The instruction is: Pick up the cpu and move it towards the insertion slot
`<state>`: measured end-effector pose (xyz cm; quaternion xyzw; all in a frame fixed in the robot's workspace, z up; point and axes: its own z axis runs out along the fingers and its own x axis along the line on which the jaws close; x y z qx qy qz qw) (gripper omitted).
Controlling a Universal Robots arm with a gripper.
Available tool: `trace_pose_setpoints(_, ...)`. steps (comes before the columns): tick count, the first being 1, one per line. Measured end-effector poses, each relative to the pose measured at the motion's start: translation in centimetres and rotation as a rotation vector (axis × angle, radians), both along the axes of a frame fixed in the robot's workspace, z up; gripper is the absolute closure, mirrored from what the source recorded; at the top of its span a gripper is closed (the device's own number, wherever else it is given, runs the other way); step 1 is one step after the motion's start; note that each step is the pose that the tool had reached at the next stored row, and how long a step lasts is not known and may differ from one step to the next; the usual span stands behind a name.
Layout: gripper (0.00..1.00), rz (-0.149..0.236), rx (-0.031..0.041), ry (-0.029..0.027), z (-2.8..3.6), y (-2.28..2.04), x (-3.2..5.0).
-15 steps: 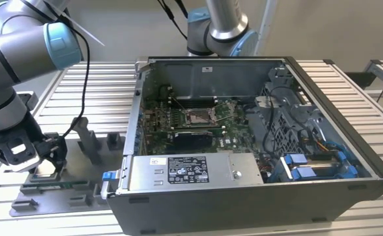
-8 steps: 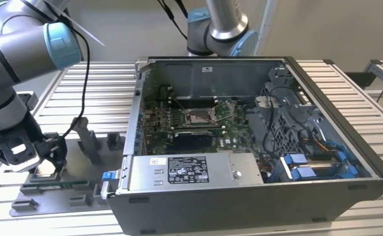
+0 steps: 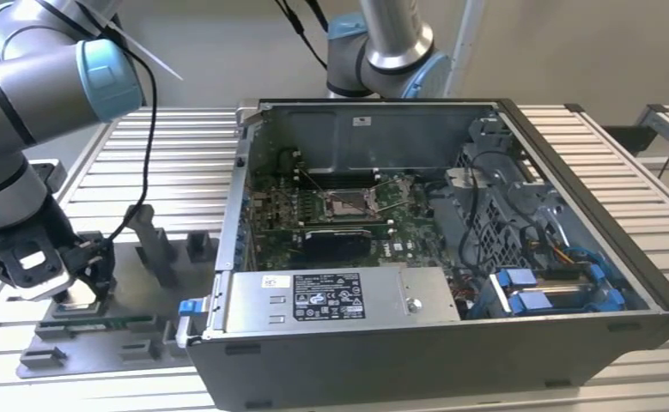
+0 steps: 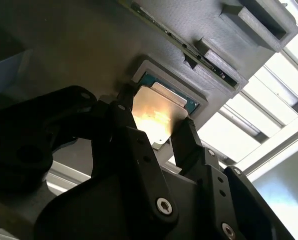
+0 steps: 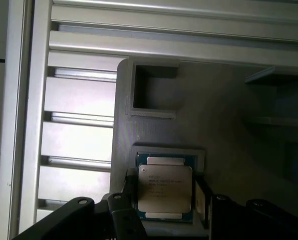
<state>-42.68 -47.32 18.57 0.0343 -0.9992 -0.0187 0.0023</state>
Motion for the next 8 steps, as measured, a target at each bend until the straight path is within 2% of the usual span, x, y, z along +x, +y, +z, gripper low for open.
trace_pose_setpoints(8, 1.00, 0.000, 0.0000, 0.0001, 0.00, 0.00, 0.00)
